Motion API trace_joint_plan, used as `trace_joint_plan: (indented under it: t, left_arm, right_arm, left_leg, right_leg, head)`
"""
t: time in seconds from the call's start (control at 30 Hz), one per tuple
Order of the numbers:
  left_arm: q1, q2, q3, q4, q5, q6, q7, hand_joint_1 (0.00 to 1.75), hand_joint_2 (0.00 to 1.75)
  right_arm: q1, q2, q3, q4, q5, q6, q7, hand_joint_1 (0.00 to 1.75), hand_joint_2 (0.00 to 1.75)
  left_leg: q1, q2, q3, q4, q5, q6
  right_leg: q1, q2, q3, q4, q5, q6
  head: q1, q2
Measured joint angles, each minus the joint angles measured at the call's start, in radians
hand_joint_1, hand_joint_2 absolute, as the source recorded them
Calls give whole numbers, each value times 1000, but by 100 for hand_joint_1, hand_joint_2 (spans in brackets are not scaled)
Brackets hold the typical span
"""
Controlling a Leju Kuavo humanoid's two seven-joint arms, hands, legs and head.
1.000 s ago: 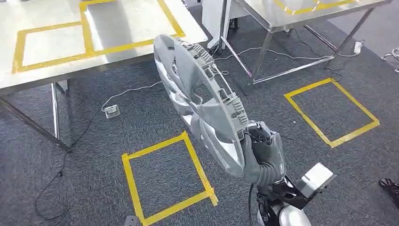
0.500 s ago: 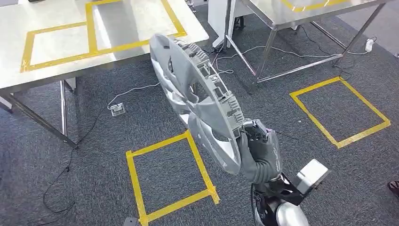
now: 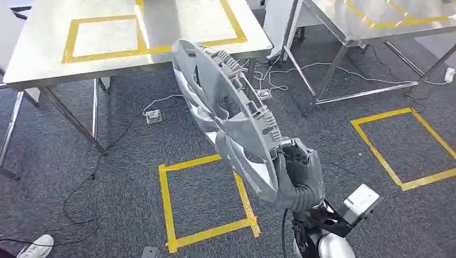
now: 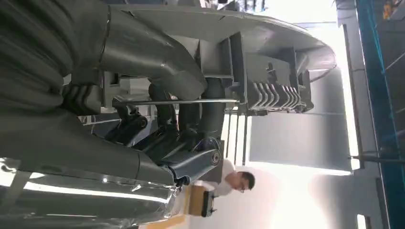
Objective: Take the parts from the cabinet and place them on the table.
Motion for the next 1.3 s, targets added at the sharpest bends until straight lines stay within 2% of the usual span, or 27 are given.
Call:
trace_joint_plan:
  t: [0.07, 0.1, 0.13, 0.17, 0.23, 0.27, 0.3, 0.33, 0.4, 0.43, 0.47, 0.5, 0.57, 0.6, 0.67, 0.77, 0.8, 0.83, 0.9, 0.93, 0.97, 1.0, 1.07, 1.1, 1.13, 1.27, 1.3]
  left_arm:
    - [0, -3, 0, -1, 1, 0, -4, 0, 0]
    - [-2, -8, 0, -2, 1, 0, -5, 0, 0]
    - [-3, -8, 0, -2, 2, 0, -6, 0, 0]
    - [-3, -11, 0, -2, 2, 0, -7, 0, 0]
    - [-1, -13, 0, -2, 2, 0, -5, 0, 0]
    - [-1, -11, 0, -2, 2, 2, 0, 0, 0]
    - [-2, -11, 0, -2, 2, 3, 3, 0, 0]
    - [-3, -7, 0, -2, 2, 4, 6, 0, 0]
    - [-2, -3, 0, -1, 2, 6, 7, 0, 0]
    - [-2, -1, 0, -1, 2, 6, 6, 0, 0]
    - [-2, 1, 0, -1, 2, 6, 6, 0, 0]
    - [-2, 4, 0, -1, 2, 7, 5, 0, 0]
    - [-2, 10, 0, -1, 2, 7, 3, 0, 0]
    - [-3, 10, 0, -1, 2, 7, 3, 0, 0]
    - [-1, 11, 0, -2, 2, 7, 3, 0, 0]
    - [-1, 11, 0, -2, 1, 7, 3, 0, 0]
    - [-2, 12, 0, -2, 1, 7, 3, 0, 0]
    - [-2, 11, 0, -2, 1, 7, 3, 0, 0]
    - [-2, 11, 0, -2, 1, 7, 3, 0, 0]
    - [-2, 11, 0, -2, 1, 7, 3, 0, 0]
    - [-2, 11, 0, -2, 1, 7, 3, 0, 0]
    - [-2, 11, 0, -2, 1, 7, 4, 0, 0]
    - [-2, 11, 0, -2, 1, 5, 9, 0, 0]
    - [-2, 11, 0, -2, 1, 4, 12, 0, 0]
    - [-3, 8, 0, -2, 1, 3, 16, 0, 0]
    - [-2, 8, 0, -2, 1, 0, 22, 0, 0]
    - [-1, 10, 0, -1, 2, 1, 23, 0, 0]
  right_arm:
    - [-15, 0, 2, -1, 0, 6, 10, 175, 175]
    - [-25, 0, 3, -1, 0, 8, 15, 175, 175]
    - [-30, 2, 4, -2, 0, 9, 19, 175, 175]
    - [-38, 2, 5, -3, 0, 9, 22, 175, 175]
    - [-48, 3, 9, -3, -3, 9, 25, 175, 175]
    - [-52, 6, 10, -3, -8, 9, 25, 175, 175]
    - [-57, 9, 11, -1, -9, 10, 24, 175, 175]
    - [-63, 13, 11, 0, -12, 11, 23, 175, 175]
    - [-70, 22, 16, 5, -19, 14, 18, 175, 175]
    - [-72, 24, 17, 8, -21, 15, 16, 175, 175]
    - [-71, 26, 18, 13, -23, 16, 12, 175, 175]
    - [-72, 29, 18, 16, -28, 19, 10, 175, 175]
    - [-72, 34, 24, 18, -31, 21, 2, 175, 175]
    - [-72, 37, 24, 18, -33, 21, -3, 175, 175]
    - [-77, 40, 26, 19, -37, 21, -9, 175, 175]
    - [-76, 40, 32, 19, -39, 23, -10, 175, 175]
    - [-77, 40, 34, 19, -39, 23, -10, 175, 175]
    - [-77, 40, 36, 19, -39, 23, -10, 175, 175]
    - [-76, 40, 39, 20, -39, 23, -10, 175, 175]
    - [-75, 40, 40, 21, -39, 23, -10, 175, 175]
    - [-74, 40, 41, 24, -39, 23, -10, 175, 175]
    - [-74, 40, 42, 26, -39, 23, -11, 175, 175]
    - [-72, 40, 44, 28, -39, 20, -13, 175, 175]
    - [-72, 40, 44, 28, -40, 19, -14, 175, 175]
    - [-71, 39, 45, 29, -41, 19, -18, 175, 175]
    - [-71, 39, 47, 29, -42, 16, -22, 175, 175]
    - [-71, 40, 47, 29, -42, 16, -22, 175, 175]
  left_leg:
    - [-2, -6, 2, 0, 0, 0]
    - [-2, -9, -3, 0, 2, -2]
    - [1, -15, -10, 2, 6, -8]
    - [4, -17, -16, 2, 10, -14]
    - [4, -26, -19, -6, 18, -26]
    - [4, -17, -23, 3, 7, -27]
    - [0, 16, -33, 23, -15, -34]
    - [2, 24, -61, 82, -56, -41]
    - [9, 25, -122, 222, -118, -52]
    - [10, 25, -140, 262, -126, -57]
    - [11, 26, -135, 255, -111, -61]
    - [13, 28, -109, 207, -75, -63]
    - [16, 55, -14, 37, 9, -65]
    - [9, 82, 2, 8, -17, -61]
    - [7, 74, -1, 2, -9, -31]
    - [9, 59, -3, -1, -2, -12]
    - [10, 53, -4, -1, -2, -9]
    - [10, 49, -4, -1, -1, -4]
    - [7, 38, -7, -1, 1, 0]
    - [6, 32, -8, -1, 2, 1]
    - [4, 24, -8, 0, 2, 2]
    - [3, 17, -7, 0, 2, 2]
    - [-2, 0, -3, -1, 3, 3]
    - [-2, -7, -2, -1, 3, 3]
    - [-6, -11, -7, 0, 4, 0]
    - [2, -30, -19, -6, 18, -23]
    - [1, -11, -24, 5, 4, -25]
  right_leg:
    - [4, 21, 50, -117, 60, -17]
    - [5, 49, 68, -149, 52, -31]
    - [8, 43, 66, -164, 59, -31]
    - [12, 38, 65, -167, 57, -32]
    - [12, 27, 69, -187, 60, -36]
    - [0, 13, 77, -208, 73, -29]
    - [2, 11, 80, -218, 77, -32]
    - [2, 5, 79, -218, 80, -35]
    - [3, -10, 78, -215, 79, -35]
    - [3, -17, 77, -214, 79, -36]
    - [3, -24, 77, -212, 77, -34]
    - [2, -30, 77, -208, 75, -31]
    - [0, -38, 77, -195, 66, -19]
    - [3, -42, 75, -190, 61, -13]
    - [8, -45, 70, -180, 58, -4]
    - [5, -48, 67, -179, 50, 7]
    - [3, -27, 63, -159, 29, 14]
    - [1, -14, 43, -105, -8, 18]
    - [0, -8, -29, 66, -91, 23]
    - [0, -8, -56, 126, -107, 22]
    - [0, -7, -66, 144, -101, 19]
    - [0, -6, -54, 116, -71, 13]
    - [3, 3, 15, -42, 26, -5]
    - [8, 19, 52, -130, 68, -19]
    - [8, 38, 66, -152, 57, -31]
    - [13, 19, 71, -191, 61, -35]
    - [4, 5, 79, -209, 72, -28]
  head:
    - [5, 0]
    - [0, 0]
    - [-4, 0]
    - [7, 0]
    - [10, 0]
    - [12, 0]
    - [6, 0]
    - [-6, 0]
    - [-19, 0]
    - [-24, 0]
    - [-29, 0]
    - [-36, 0]
    - [-48, 0]
    - [-51, 0]
    - [-52, 0]
    - [-48, 0]
    - [-41, 0]
    - [-30, 0]
    - [-20, 0]
    - [-17, 0]
    - [-14, 0]
    - [-9, 0]
    - [2, 0]
    - [5, 0]
    - [-2, 0]
    - [10, 0]
    - [11, 0]
